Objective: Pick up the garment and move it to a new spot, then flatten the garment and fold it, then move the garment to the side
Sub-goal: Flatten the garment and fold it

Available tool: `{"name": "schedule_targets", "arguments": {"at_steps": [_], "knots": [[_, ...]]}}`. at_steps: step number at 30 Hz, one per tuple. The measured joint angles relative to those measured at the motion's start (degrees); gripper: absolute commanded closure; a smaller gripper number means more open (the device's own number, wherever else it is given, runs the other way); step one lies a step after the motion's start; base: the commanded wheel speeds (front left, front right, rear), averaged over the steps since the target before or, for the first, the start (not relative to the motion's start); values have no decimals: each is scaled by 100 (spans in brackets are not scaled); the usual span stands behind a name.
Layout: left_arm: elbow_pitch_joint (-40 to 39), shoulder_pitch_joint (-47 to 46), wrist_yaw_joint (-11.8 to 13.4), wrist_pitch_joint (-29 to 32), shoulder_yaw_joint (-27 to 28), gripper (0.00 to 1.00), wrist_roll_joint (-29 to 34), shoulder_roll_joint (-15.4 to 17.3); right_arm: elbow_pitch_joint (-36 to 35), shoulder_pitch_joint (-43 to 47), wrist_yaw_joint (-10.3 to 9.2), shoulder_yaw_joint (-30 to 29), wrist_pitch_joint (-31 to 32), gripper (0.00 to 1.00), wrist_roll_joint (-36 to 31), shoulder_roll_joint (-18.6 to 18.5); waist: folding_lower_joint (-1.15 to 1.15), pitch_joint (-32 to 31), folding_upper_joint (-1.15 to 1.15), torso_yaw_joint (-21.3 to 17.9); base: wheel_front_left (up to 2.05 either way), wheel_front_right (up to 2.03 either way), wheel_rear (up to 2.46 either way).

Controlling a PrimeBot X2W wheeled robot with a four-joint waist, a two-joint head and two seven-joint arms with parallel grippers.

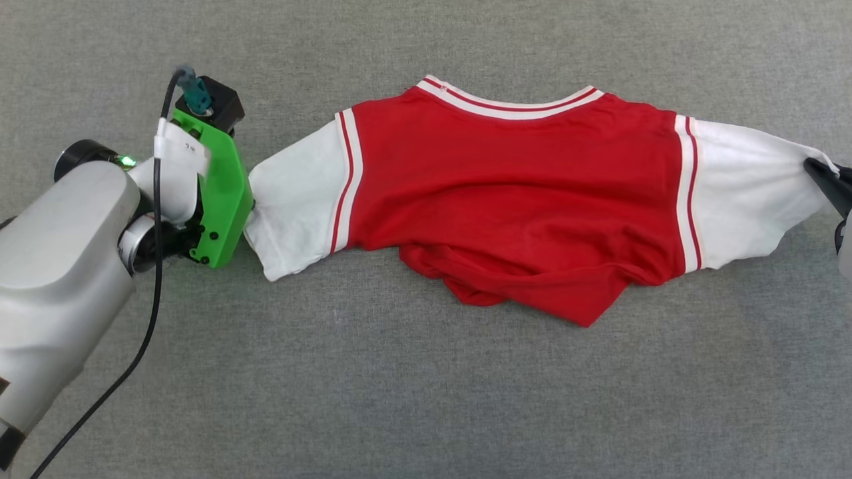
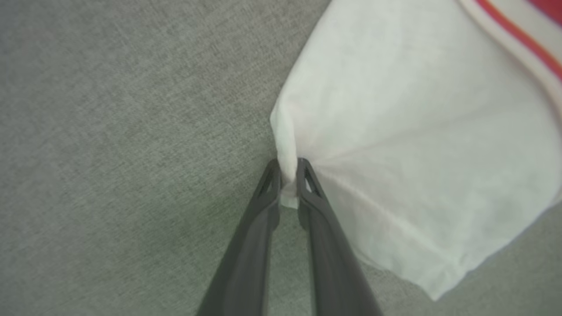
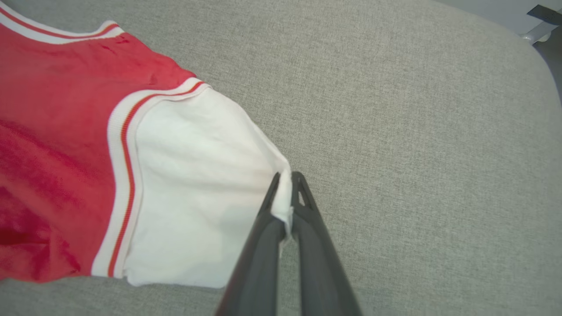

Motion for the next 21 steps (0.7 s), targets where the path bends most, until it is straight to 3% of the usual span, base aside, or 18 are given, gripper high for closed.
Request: {"name": "schedule_targets", "arguments": {"at_steps": [4, 7, 13, 18, 21], "knots": [[24, -10, -1, -555, -222, 100, 19, -2, 22, -68, 0, 77, -168, 100, -14, 3, 0, -115, 0, 28, 0, 0, 0], [-63, -61, 0, -1355, -263, 100, 47, 31, 45, -122, 0, 93, -402, 100, -59, -9, 0, -256, 0, 61, 0, 0, 0], [-359, -321, 0, -2558, -222, 100, 298, 296, 75, -245, 0, 23, -779, 100, -45, -82, 0, -597, 0, 145, 0, 0, 0], [-788, -504, 66, -3204, 2, 100, 515, 469, -46, -397, 0, -68, -1031, 100, -38, -255, 0, -896, 0, 233, 0, 0, 0], [-1199, -619, 256, -3337, 122, 100, 677, 528, -154, -518, 0, -93, -1117, 100, -29, -376, 0, -1078, 0, 293, 0, 0, 0]]}}
